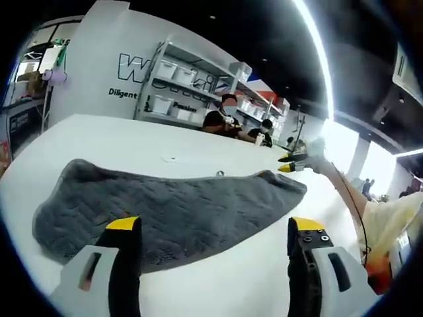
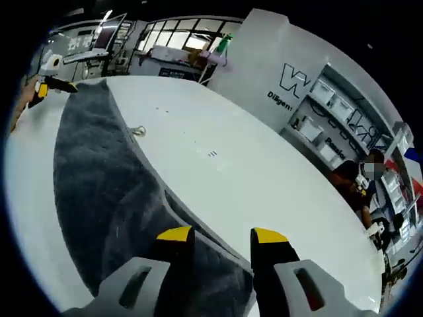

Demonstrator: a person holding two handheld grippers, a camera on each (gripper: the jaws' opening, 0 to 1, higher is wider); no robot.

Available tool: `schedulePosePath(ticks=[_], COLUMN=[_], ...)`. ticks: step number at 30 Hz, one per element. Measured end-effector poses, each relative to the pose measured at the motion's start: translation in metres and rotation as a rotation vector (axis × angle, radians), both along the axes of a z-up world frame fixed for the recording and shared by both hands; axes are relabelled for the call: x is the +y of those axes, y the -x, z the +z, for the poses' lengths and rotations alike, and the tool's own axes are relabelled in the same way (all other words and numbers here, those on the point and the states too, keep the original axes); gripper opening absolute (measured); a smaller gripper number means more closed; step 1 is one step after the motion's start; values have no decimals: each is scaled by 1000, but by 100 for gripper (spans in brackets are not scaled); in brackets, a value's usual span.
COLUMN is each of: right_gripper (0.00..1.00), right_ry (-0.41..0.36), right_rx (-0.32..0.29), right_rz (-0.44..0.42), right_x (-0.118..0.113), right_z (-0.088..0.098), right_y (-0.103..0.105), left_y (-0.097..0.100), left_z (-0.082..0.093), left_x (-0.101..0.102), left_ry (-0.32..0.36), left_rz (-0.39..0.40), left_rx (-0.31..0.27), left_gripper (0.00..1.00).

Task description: Fold the towel on the table until its edges align and the towel forms a compact rectangular stack.

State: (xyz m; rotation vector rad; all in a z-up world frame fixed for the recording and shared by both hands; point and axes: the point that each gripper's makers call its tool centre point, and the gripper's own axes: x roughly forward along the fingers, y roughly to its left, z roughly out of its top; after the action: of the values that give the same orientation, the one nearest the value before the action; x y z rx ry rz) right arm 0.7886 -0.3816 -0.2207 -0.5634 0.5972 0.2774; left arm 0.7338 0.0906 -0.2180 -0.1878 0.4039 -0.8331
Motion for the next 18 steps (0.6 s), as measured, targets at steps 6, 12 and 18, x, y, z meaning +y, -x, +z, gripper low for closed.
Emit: schedulePosePath(ticks=[6,12,18], right_gripper=[28,23,0], right_ry=[-173,-186,-229], right_rx=[51,64,75], right_rz=[-159,-209,-219], right_x=[-30,-42,-33], right_z=[-22,-37,-49], right_y=[12,12,15], left_y=[0,-1,-1], left_z=[0,-1,-2], left_x=[-1,0,0], left_ry=[3,-2,-5], left_rz=[-2,1,1], left_rx=[5,6,8], left_gripper=[89,89,89])
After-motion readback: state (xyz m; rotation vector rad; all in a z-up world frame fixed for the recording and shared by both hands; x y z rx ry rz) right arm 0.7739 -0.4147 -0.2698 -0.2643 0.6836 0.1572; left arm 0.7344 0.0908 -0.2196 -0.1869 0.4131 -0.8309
